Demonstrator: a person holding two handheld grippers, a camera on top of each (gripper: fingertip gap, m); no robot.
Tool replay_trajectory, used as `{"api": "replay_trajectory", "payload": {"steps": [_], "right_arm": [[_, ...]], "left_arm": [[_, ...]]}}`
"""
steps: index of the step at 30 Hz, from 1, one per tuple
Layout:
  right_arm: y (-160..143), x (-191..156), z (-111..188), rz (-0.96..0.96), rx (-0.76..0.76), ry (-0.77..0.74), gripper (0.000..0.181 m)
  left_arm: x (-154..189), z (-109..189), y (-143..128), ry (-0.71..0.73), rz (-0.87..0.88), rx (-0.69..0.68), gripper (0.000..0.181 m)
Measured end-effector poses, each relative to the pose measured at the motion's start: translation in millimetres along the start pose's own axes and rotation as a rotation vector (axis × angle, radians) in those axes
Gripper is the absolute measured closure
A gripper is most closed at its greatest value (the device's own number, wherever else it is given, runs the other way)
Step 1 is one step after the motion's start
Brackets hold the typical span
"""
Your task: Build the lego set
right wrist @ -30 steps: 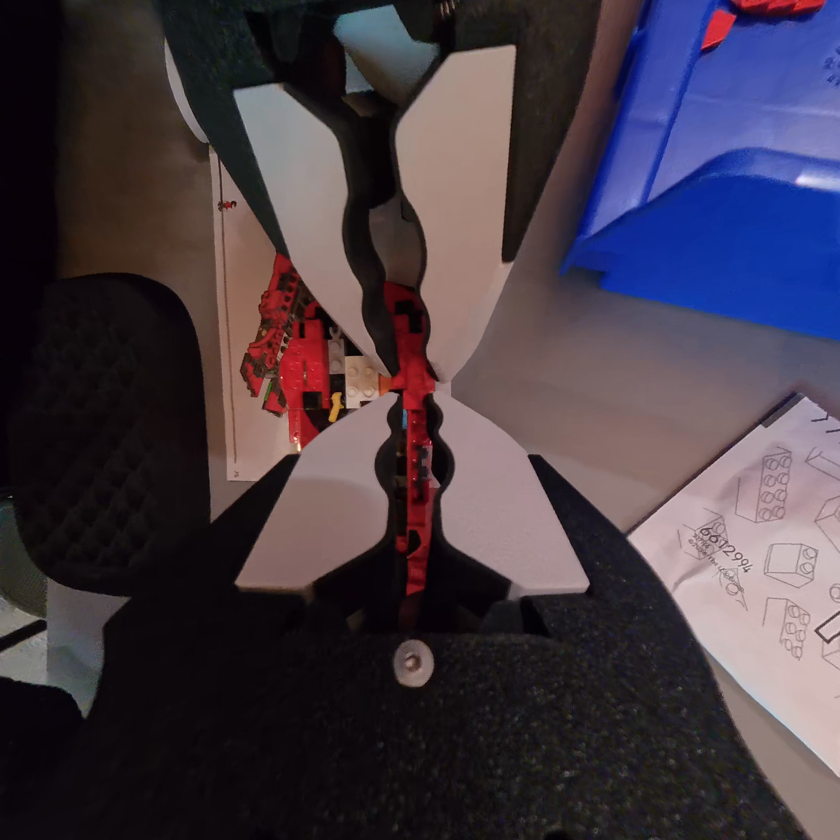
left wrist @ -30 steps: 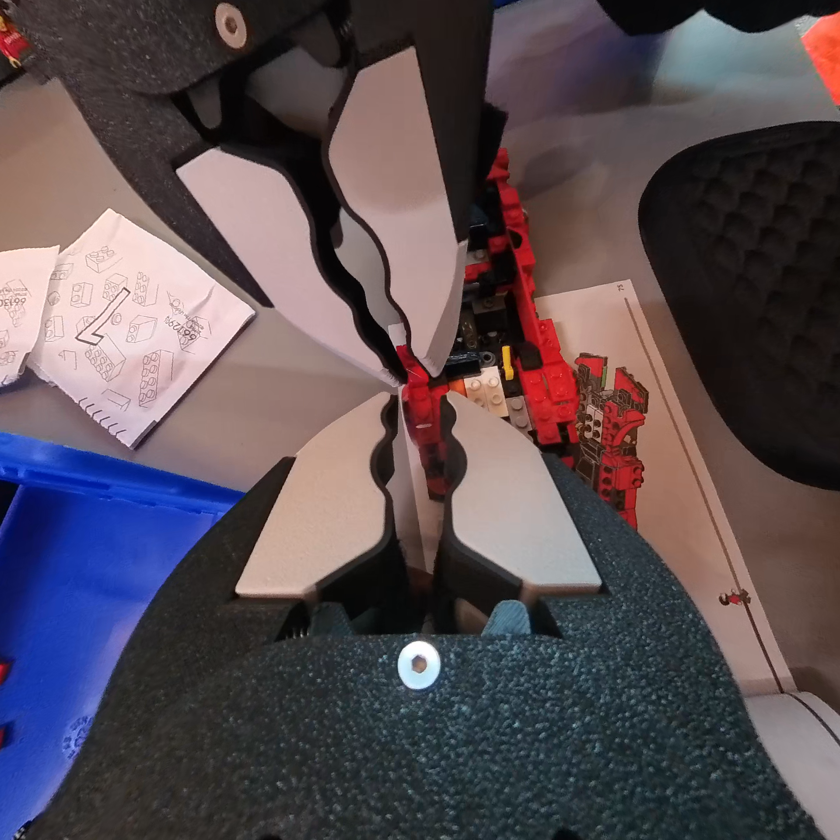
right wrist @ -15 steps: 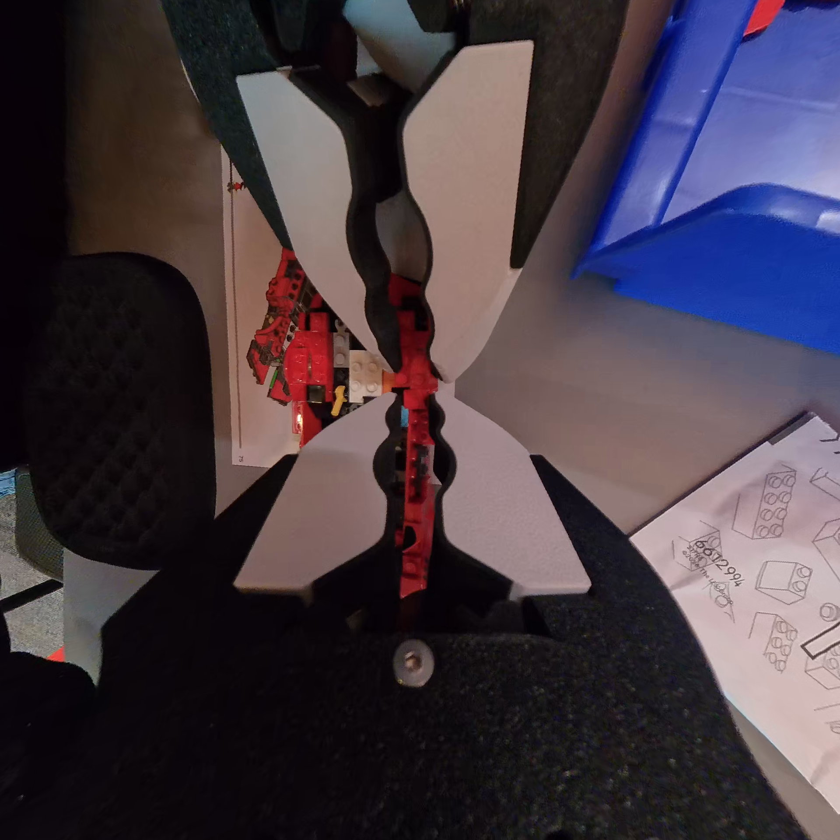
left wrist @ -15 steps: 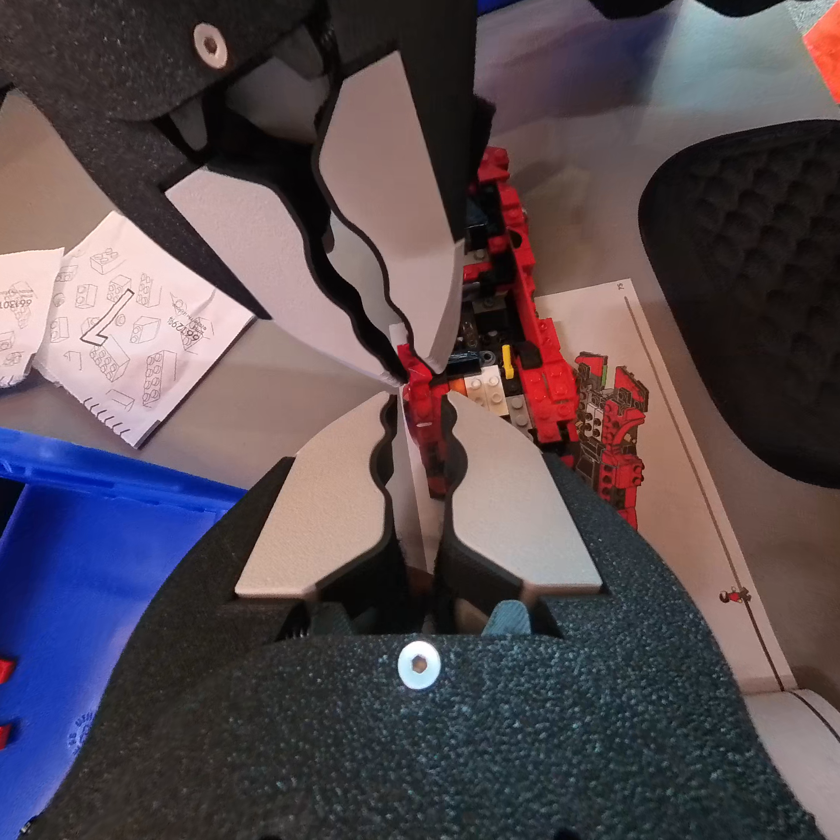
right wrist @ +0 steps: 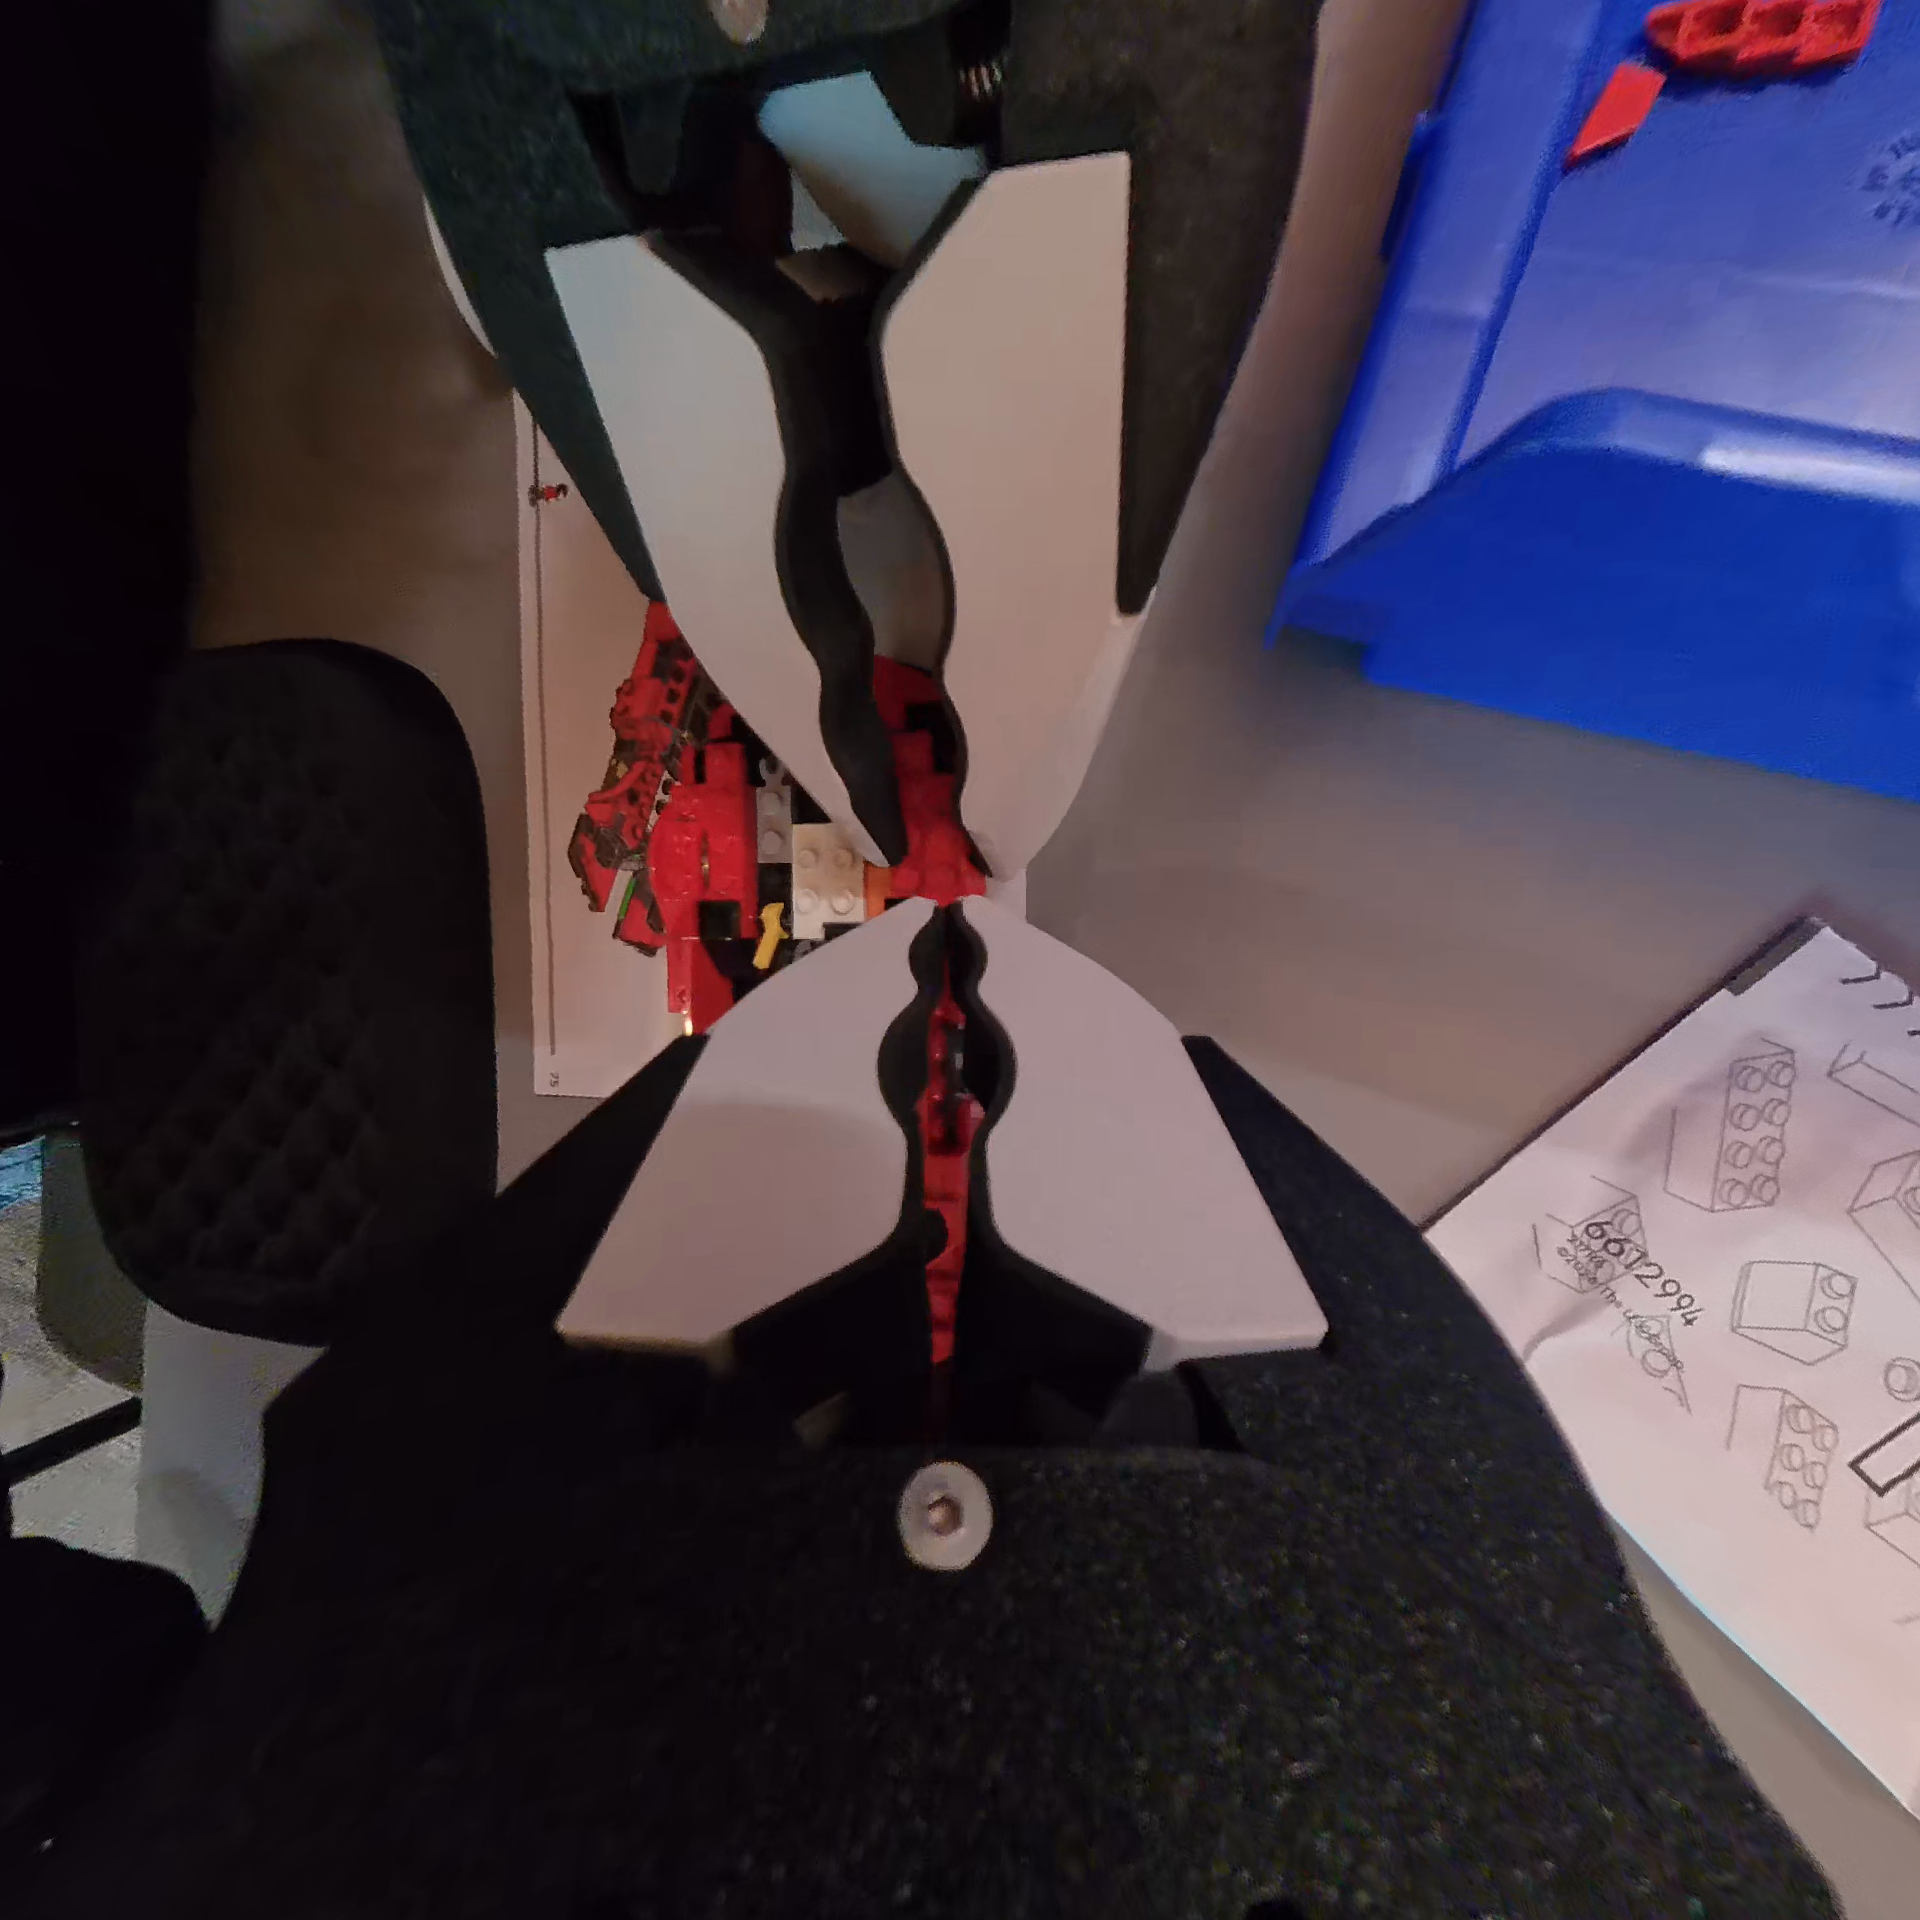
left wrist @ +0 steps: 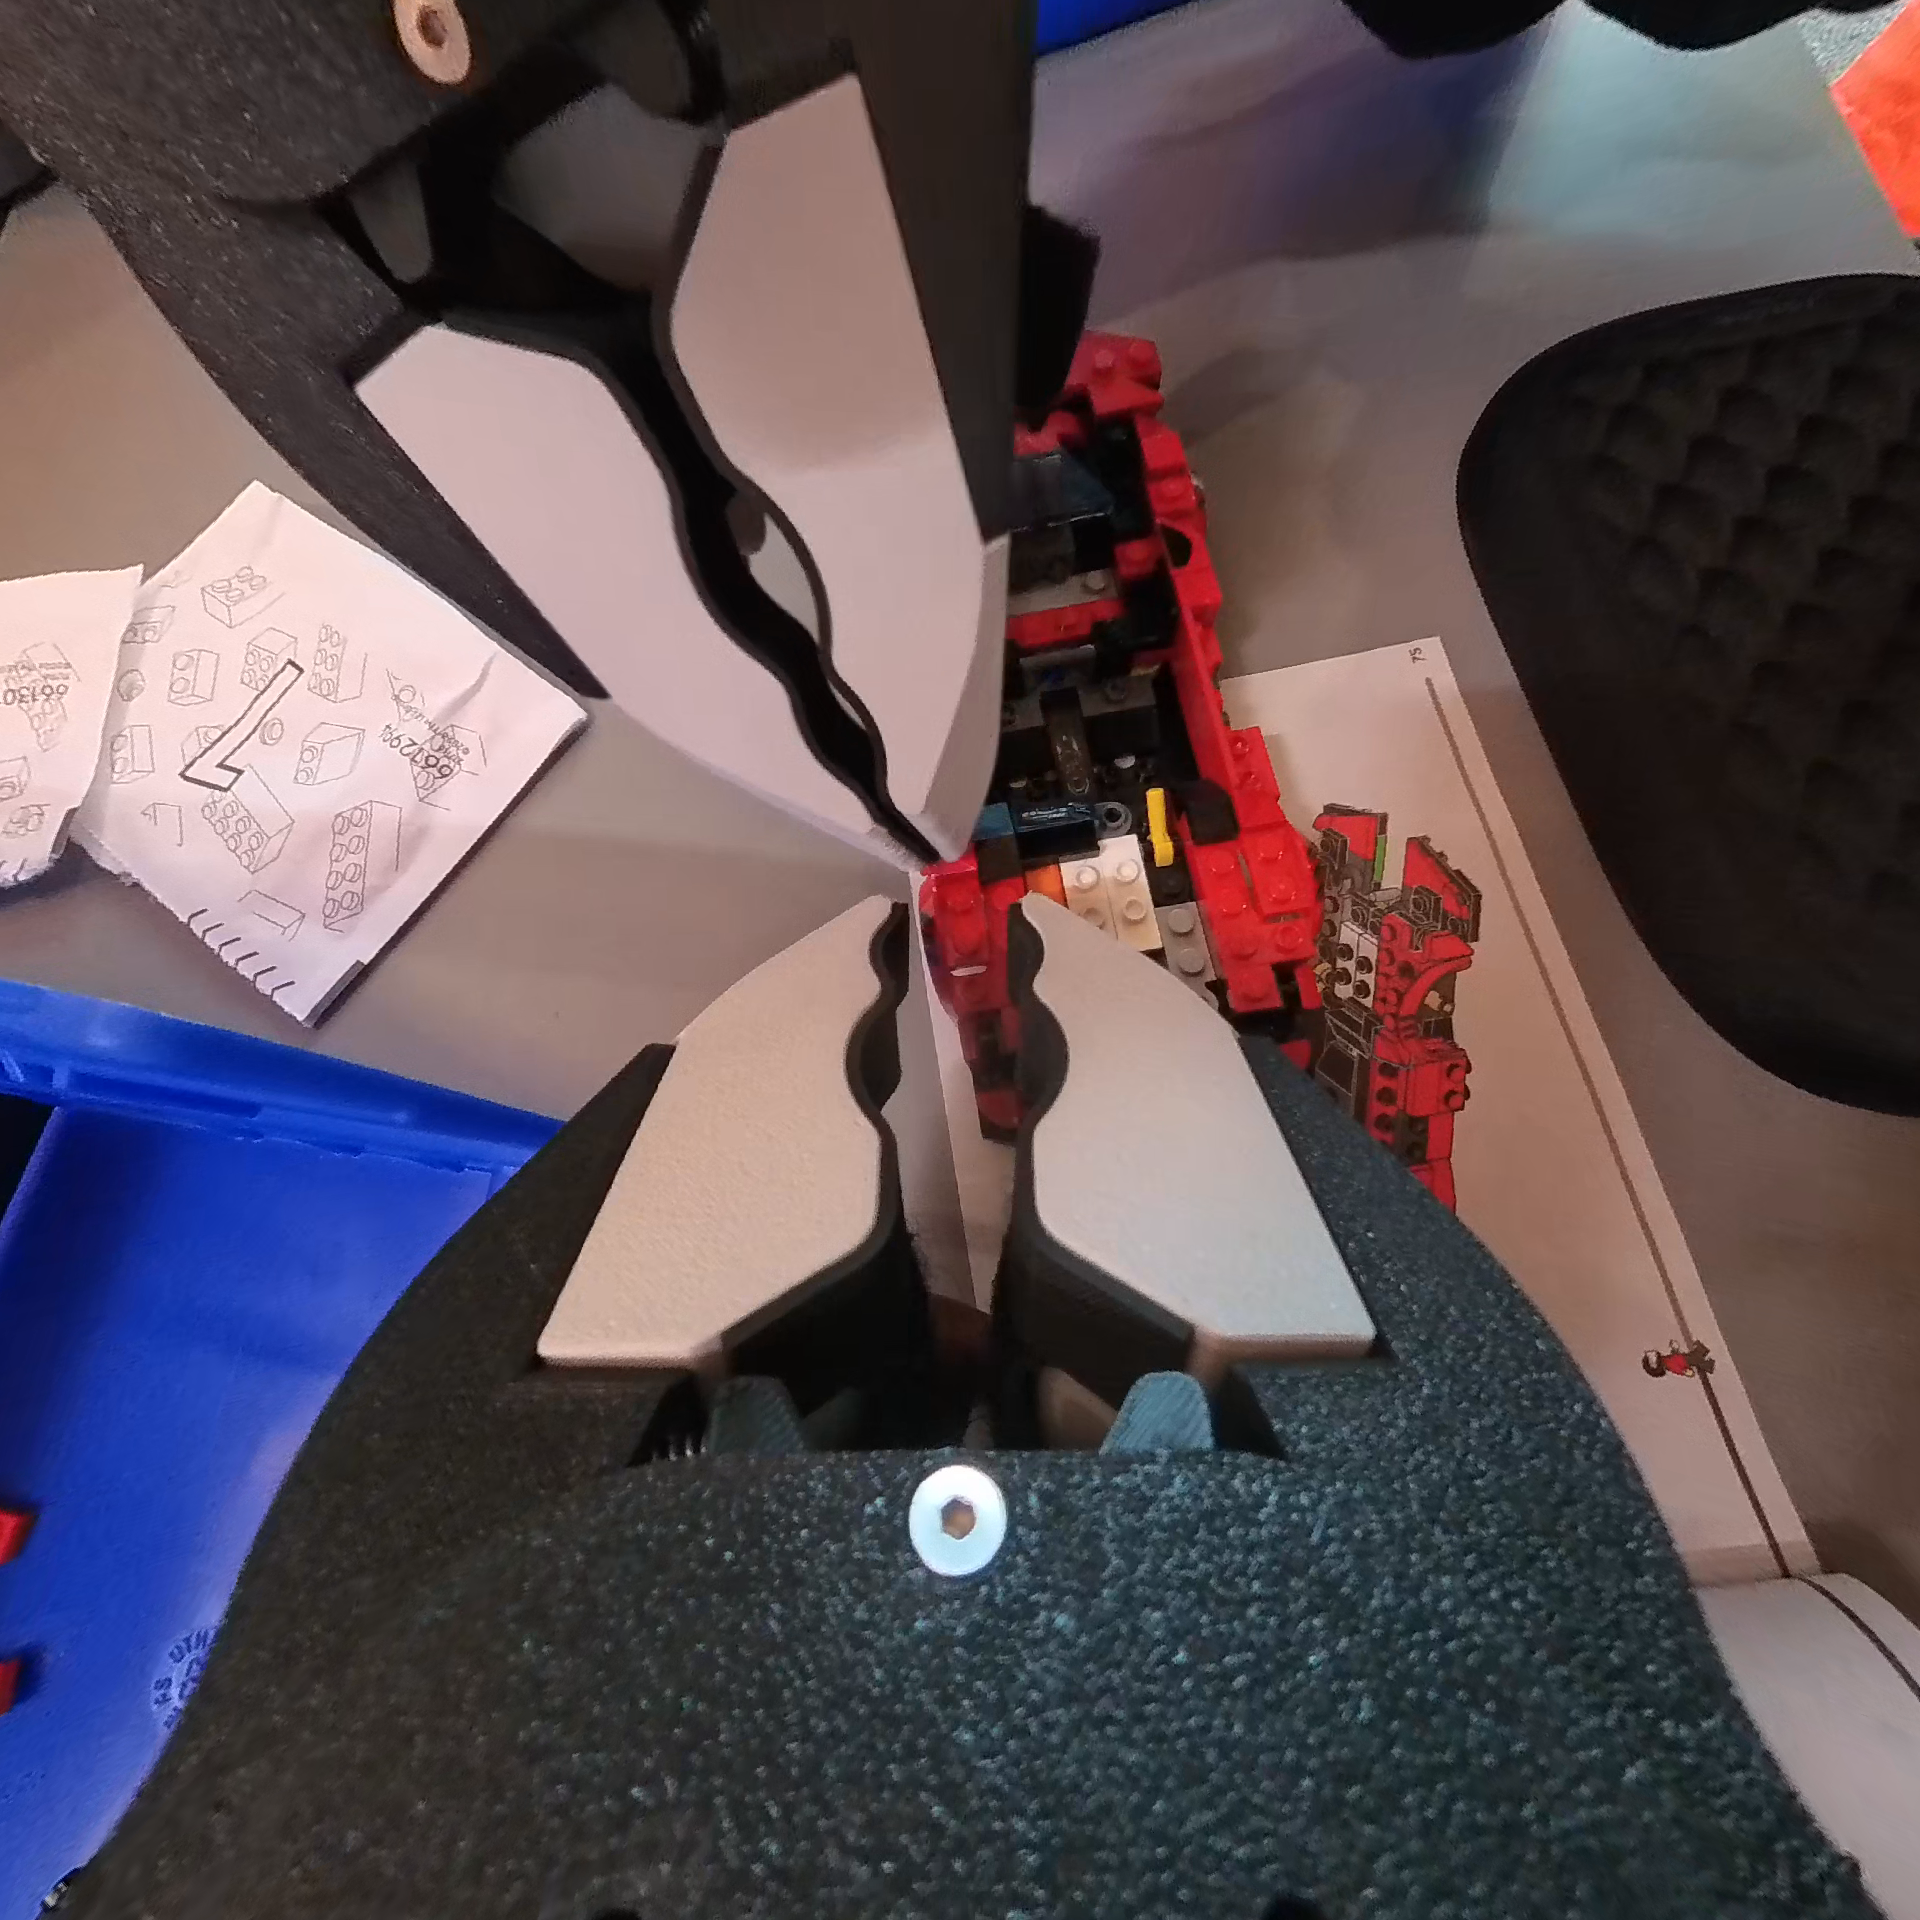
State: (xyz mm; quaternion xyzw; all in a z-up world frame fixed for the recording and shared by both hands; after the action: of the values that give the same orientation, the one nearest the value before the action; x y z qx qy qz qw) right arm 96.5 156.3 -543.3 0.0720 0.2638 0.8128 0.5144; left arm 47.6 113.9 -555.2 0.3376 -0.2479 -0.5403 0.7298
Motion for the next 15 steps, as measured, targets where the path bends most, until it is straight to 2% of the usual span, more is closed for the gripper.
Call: {"api": "replay_trajectory", "payload": {"steps": [1, 15], "right_arm": [[0.9, -1.1, -0.6, 0.005, -0.001, 0.001, 0.181], [3.2, -6.8, -3.5, 0.046, -0.030, -0.138, 0.181]], "left_arm": [[0.1, 0.0, -0.1, -0.001, 0.000, 0.001, 0.165], [-1.0, 2.0, -0.6, 0.014, 0.006, -0.005, 0.165]]}}
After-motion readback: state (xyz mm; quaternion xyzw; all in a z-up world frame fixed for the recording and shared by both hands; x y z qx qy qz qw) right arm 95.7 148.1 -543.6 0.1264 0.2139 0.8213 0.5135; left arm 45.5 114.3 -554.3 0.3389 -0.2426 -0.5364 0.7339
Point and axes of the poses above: each gripper's, where its closed fingertips meet, z back along the fingers, y out of its top, x = y × z across the jaws, the point moved 5 cm from there along z, back along the fingers, and after that the axes turned 7 degrees about -y, right-handed, at the moved point
